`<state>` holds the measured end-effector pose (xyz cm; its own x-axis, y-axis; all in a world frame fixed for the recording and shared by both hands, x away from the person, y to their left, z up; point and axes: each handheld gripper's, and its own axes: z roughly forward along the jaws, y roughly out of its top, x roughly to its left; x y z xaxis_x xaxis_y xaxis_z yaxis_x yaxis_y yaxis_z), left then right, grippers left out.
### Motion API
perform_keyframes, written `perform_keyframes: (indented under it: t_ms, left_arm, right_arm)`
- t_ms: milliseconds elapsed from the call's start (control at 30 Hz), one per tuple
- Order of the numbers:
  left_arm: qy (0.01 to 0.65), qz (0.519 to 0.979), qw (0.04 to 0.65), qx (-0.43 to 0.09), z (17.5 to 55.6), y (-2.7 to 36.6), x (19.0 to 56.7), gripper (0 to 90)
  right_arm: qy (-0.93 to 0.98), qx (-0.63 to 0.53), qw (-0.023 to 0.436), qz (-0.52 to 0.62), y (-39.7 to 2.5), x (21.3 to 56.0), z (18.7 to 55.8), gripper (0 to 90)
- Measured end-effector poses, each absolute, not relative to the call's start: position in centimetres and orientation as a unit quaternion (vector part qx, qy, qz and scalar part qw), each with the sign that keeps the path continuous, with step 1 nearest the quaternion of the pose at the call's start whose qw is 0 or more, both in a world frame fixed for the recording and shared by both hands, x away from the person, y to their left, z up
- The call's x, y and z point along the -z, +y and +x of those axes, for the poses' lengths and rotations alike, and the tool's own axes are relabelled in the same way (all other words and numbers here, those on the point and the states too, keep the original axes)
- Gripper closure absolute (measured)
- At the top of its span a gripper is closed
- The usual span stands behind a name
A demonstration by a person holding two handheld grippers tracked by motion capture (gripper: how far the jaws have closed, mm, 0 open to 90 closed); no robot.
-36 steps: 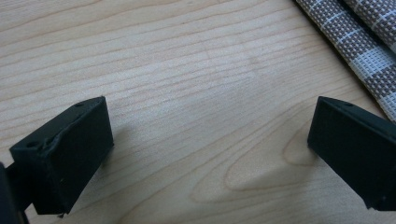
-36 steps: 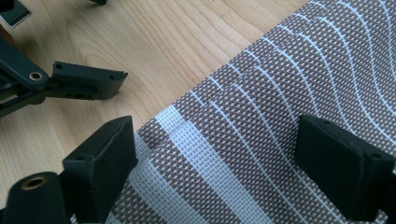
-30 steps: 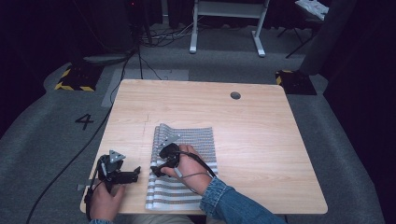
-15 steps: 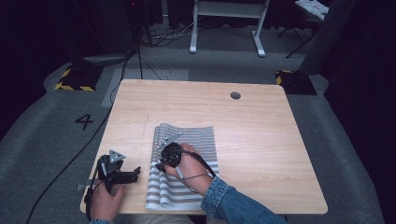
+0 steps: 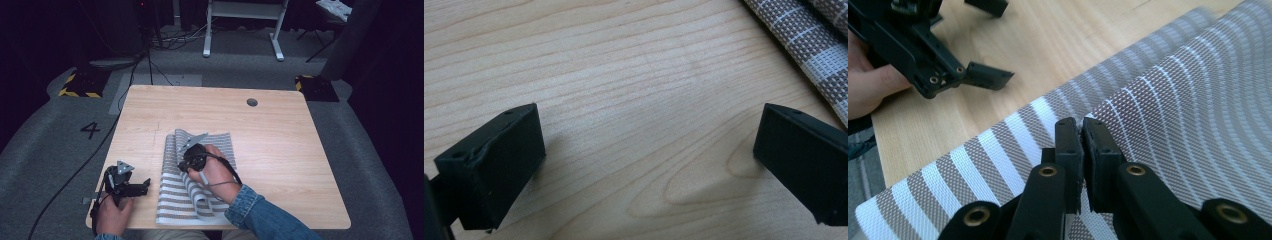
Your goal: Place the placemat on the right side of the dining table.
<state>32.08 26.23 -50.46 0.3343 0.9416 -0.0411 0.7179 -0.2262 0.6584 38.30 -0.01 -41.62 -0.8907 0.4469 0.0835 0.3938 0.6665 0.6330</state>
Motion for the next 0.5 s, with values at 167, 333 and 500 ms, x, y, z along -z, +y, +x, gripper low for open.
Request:
perform_keyframes:
  t_ms: [167,333,500]
  left_arm:
    - [0.548,0.758,0.299,-0.191,32.2,26.2,50.5,0.2]
    - [0.547,0.758,0.299,-0.191,32.2,26.2,50.5,0.2]
    - [0.547,0.758,0.299,-0.191,32.2,26.2,50.5,0.2]
  right_arm:
    - [0.899,-0.349,0.071,0.255,-3.7,38.3,39.3,87.2]
    - [0.892,-0.356,0.098,0.261,-6.5,36.2,39.5,87.6]
    - [0.885,-0.363,0.121,0.263,-8.6,34.5,39.8,87.9]
